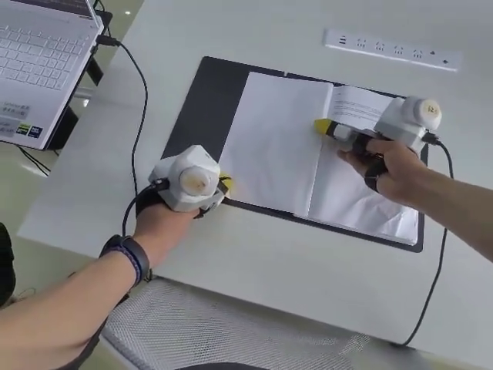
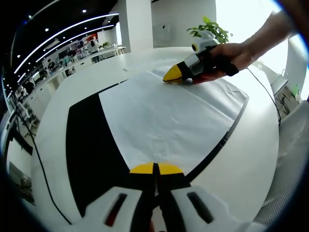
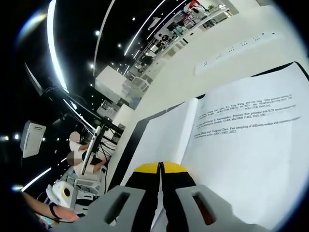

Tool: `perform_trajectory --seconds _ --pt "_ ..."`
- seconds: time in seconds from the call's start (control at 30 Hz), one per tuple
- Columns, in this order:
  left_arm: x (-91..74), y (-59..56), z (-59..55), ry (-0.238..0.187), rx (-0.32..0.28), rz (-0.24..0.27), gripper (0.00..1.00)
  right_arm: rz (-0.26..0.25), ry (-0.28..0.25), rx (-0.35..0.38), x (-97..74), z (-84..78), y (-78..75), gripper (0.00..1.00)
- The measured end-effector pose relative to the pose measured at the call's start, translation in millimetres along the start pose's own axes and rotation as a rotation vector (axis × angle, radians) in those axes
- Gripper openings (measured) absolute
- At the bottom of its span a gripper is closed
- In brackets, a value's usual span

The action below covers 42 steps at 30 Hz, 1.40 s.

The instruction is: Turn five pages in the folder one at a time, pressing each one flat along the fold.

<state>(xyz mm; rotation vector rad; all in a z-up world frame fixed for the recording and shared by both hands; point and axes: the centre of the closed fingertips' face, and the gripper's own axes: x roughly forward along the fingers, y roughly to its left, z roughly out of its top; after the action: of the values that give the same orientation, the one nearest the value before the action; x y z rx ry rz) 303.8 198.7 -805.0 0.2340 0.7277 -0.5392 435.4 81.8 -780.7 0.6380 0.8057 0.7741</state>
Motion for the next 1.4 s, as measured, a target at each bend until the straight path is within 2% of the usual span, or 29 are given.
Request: perform_trajectory --seconds 0.03,0.13,0.33,0.37,0.57,1.03,1.17,1.4 --pt "0.2 0.2 0.0 0.001 0.0 0.001 0.0 0.006 -0.01 0.027 3.2 4.5 -7.5 0.0" --pt "0.8 0.8 -0.5 0.0 -0.003 0.003 0.0 0.008 -0.008 0.026 3.1 4.6 -7.2 0.0" --pt "1.3 1.3 -1.1 -0.001 -0.006 0.003 0.0 0.009 -0.015 0.047 14.5 15.9 -29.5 0.0" --pt "1.3 1.3 -1.1 -0.002 -0.007 0.002 0.0 0.007 -0.018 0.053 13.4 15.9 -25.3 0.0" --pt "-0.2 1.1 -1.0 -0.007 -0.02 0.003 0.0 0.016 -0.021 0.067 22.4 22.8 -33.8 0.0" --pt "1.6 2.8 -2.3 -0.013 -0.032 0.0 0.0 0.006 -0.134 0.159 37.7 48.4 -50.6 0.0" --pt "2.8 3.2 -2.9 -0.014 -0.034 -0.001 0.0 0.012 -0.141 0.165 40.2 54.1 -51.2 0.0" --pt "9.0 6.2 -6.8 -0.019 -0.039 0.0 0.0 -0.017 -0.166 0.164 49.4 72.4 -59.5 0.0"
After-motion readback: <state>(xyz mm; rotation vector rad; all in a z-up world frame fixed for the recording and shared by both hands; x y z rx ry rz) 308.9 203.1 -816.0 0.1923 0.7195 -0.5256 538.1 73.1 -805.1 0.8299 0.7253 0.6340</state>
